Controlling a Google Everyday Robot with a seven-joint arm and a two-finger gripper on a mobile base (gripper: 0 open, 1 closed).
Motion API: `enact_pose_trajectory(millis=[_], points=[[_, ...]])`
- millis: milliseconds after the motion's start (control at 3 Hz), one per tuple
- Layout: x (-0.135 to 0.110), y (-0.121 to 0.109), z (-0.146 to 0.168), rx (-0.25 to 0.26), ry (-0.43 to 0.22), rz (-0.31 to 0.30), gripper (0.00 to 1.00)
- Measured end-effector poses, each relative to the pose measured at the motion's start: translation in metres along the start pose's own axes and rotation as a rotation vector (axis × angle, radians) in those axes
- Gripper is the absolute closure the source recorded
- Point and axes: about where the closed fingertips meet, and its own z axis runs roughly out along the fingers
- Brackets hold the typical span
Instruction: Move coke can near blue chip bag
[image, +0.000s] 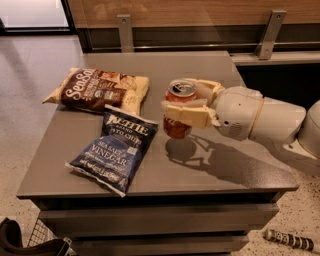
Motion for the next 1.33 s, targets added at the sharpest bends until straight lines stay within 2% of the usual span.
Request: enact_pose_trajectory(millis=[333, 667, 1000, 1333], points=[[0.02, 0.036, 0.002, 0.014, 0.004, 0.003, 1.0], [0.044, 0.061, 0.003, 0.029, 0.026, 0.015, 1.0], [0.059, 0.07, 0.006, 0.033, 0.06, 0.029, 0.84], [0.058, 0.071, 0.007, 0.029, 0.059, 0.027, 0.61]])
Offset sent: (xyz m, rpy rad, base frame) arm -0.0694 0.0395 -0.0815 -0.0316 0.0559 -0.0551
